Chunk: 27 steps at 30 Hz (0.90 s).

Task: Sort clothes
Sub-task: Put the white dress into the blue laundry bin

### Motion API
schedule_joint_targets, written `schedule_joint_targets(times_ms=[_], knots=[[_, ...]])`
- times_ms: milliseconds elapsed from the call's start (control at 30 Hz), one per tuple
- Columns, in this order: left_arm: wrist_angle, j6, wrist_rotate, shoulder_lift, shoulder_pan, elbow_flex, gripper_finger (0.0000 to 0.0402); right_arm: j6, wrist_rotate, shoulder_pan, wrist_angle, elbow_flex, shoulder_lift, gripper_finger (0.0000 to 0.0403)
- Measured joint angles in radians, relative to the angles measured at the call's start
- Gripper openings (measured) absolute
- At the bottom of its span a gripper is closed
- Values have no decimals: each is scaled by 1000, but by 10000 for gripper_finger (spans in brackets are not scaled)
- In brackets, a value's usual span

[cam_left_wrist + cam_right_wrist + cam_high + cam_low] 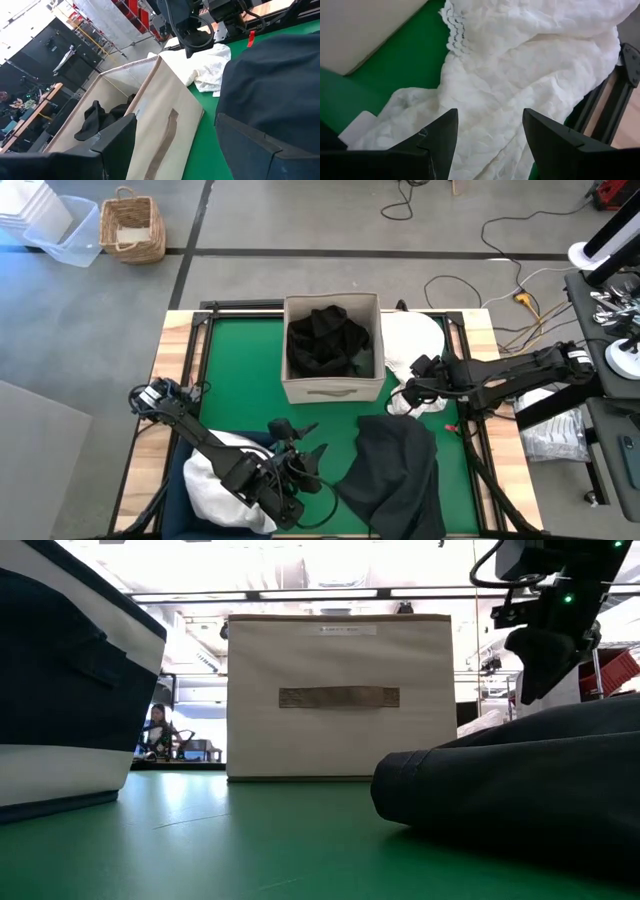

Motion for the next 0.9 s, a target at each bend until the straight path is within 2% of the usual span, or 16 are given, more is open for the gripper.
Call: schedule_joint_targets(times_ms=[133,367,567,767,900], knots=[[-15,-12,9,0,-11,18,252,-11,-7,0,3,0,3,216],[-105,-94,111,-1,-43,84,252,-147,-37,1,80,-28,23,217],[-202,-197,113,-2,-67,113,252,-166,-39,1,130,-62,23,216],[-214,-211,113,-2,-71,111,252,-321,-74,2,265,-132,22,214],[-215,-214,113,-2,-71,111,252,-337,-52,-8,348,-182,23,207]])
